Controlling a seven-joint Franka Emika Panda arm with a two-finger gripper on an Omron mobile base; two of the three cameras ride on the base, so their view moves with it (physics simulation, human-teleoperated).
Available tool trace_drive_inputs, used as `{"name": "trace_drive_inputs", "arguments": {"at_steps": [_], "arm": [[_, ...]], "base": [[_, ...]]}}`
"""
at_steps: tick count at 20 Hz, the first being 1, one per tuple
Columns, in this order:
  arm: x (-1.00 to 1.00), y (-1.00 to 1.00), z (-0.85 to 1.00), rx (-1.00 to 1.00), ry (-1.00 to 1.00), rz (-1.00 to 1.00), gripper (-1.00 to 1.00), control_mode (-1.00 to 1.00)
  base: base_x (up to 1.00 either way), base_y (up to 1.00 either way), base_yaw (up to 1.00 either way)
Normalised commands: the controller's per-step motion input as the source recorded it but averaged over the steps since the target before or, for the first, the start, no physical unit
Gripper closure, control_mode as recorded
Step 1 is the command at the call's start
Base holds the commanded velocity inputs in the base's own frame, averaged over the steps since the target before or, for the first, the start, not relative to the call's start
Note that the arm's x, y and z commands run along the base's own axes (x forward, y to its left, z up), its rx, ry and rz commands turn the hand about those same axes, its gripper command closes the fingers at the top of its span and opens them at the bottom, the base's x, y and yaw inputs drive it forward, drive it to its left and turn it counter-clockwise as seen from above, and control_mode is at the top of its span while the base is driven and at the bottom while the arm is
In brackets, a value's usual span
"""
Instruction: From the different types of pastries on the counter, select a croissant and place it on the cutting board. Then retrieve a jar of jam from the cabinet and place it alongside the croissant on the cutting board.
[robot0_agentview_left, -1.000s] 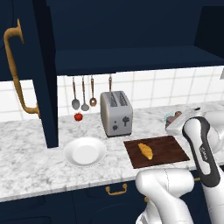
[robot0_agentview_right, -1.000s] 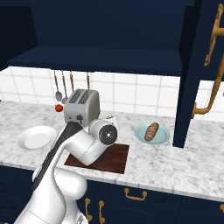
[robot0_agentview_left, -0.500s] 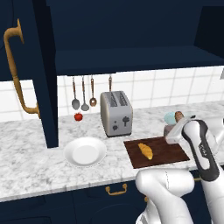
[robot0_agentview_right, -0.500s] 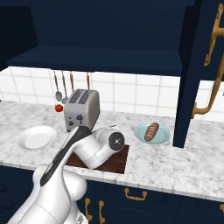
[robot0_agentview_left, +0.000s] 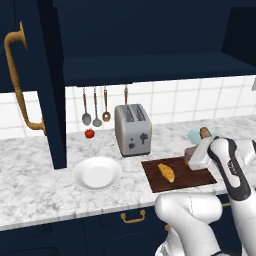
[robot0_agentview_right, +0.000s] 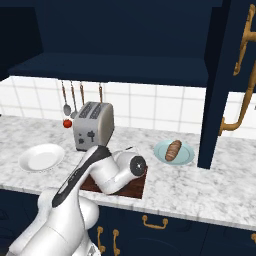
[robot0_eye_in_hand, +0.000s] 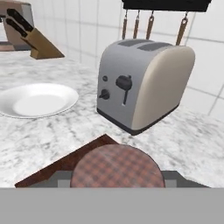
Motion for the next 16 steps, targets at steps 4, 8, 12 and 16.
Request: {"name": "trace_drive_inputs", "arguments": {"at_steps": [4,8,12,16], "arm": [[0.21,0.00,-0.24,0.00,0.04,0.09,1.00,-1.00],[0.20,-0.02,-0.29,0.00,0.03,0.08,1.00,-1.00],[0.07,-0.18,-0.22,0.00,0.01,0.05,1.00,-1.00],[0.06,-0.14,-0.17,0.00,0.00,0.05,1.00,-1.00]], "base": [[0.00,0.00,0.00],[0.00,0.00,0.00],[0.00,0.00,0.00],[0.00,0.00,0.00]]}}
